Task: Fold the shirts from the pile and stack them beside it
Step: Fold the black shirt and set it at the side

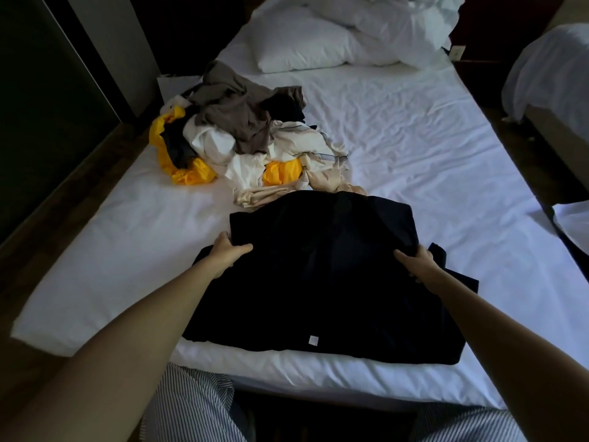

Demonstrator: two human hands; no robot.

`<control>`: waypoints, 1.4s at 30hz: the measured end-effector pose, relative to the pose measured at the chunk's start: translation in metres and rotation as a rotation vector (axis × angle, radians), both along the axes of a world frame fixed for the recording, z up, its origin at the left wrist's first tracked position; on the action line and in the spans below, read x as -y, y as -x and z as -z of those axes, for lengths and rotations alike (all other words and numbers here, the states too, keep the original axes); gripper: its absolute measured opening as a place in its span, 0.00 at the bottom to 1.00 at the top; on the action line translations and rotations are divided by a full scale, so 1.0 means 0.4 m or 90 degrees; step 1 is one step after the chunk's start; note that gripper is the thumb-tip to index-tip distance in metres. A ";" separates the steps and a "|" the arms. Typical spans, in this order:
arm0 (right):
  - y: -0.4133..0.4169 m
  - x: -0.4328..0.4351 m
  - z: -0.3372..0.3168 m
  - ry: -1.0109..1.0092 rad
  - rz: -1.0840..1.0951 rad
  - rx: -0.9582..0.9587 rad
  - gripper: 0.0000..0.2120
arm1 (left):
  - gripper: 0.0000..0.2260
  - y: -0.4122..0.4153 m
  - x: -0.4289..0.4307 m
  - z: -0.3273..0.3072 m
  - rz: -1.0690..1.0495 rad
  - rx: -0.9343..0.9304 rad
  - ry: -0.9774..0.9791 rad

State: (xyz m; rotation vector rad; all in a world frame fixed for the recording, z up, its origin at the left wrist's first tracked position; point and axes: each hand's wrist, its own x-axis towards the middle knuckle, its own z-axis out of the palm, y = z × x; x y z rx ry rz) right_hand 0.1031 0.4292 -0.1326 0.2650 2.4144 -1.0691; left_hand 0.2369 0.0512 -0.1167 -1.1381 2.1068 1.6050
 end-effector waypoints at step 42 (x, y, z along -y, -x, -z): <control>0.113 -0.136 -0.669 0.368 0.064 -0.295 0.10 | 0.08 0.016 0.066 -0.709 -0.148 -0.360 -0.239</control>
